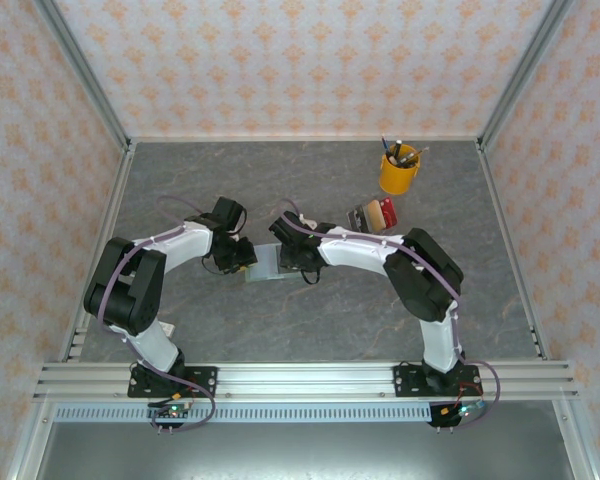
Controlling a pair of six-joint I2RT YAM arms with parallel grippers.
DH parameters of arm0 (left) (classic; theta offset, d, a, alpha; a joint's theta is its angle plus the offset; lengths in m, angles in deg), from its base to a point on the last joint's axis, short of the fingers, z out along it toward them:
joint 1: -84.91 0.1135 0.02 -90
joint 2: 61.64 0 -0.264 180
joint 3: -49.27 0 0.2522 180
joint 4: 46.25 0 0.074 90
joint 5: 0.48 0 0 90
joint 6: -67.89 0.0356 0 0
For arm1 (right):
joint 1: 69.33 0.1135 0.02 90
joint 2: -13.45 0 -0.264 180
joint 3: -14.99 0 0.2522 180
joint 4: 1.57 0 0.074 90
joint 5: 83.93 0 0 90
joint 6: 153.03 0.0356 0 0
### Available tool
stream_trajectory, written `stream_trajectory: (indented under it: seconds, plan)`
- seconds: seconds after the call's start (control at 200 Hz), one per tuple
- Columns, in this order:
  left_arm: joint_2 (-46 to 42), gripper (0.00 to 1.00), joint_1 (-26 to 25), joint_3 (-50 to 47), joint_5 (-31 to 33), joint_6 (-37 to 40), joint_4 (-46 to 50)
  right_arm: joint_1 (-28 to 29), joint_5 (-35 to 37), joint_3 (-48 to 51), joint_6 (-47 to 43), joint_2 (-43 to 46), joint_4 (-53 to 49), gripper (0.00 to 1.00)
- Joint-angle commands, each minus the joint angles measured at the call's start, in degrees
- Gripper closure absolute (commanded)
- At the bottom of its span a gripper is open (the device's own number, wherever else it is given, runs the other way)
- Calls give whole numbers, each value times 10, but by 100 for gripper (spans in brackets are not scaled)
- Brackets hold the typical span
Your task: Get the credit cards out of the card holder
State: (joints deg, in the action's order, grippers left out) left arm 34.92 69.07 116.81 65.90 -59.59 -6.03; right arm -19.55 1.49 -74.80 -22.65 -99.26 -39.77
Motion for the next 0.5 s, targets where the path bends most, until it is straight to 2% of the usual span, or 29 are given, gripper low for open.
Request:
stream_trajectory:
  seconds: [0.0,0.325,0.49]
  plan:
    - [15,79,-4,-6,15,12,9,-1,-13,-20,-12,-15,-18,65]
    - [17,79,-4,-5,10,13,9,-1,-17,-30,-18,-22,-27,63]
    - [17,79,-4,-5,6,14,9,-4,-76,-27,-18,-31,5,62]
